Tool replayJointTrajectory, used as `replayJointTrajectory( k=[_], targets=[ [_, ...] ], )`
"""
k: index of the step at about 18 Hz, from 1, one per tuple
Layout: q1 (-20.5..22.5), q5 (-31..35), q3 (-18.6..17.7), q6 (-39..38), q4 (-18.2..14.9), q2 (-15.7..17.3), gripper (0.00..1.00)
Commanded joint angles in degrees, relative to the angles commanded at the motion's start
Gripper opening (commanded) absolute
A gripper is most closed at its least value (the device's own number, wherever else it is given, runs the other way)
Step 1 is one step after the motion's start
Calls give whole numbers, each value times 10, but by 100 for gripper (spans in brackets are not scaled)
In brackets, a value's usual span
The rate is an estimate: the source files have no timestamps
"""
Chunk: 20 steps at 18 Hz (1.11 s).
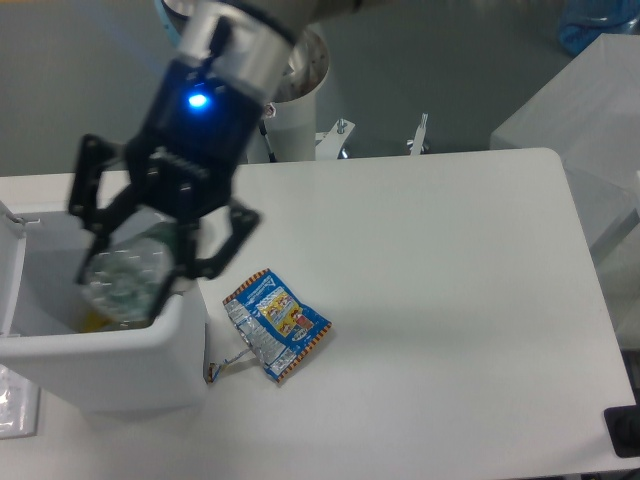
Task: Place the trash in the trash can
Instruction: 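Carry the bottle over the white bin and lower it inside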
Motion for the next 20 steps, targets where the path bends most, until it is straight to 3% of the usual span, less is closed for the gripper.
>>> replayJointTrajectory(
  k=[10, 14, 16, 18, 20],
  targets=[
    [-23, 1, -68, 11, 1, 3, 61],
    [-26, 1, -70, 32, 0, -3, 61],
    [-28, 2, -78, 38, 1, -3, 73],
    [-30, 2, -91, 42, 1, 2, 76],
    [-30, 3, -91, 42, 1, 5, 85]
  ],
)
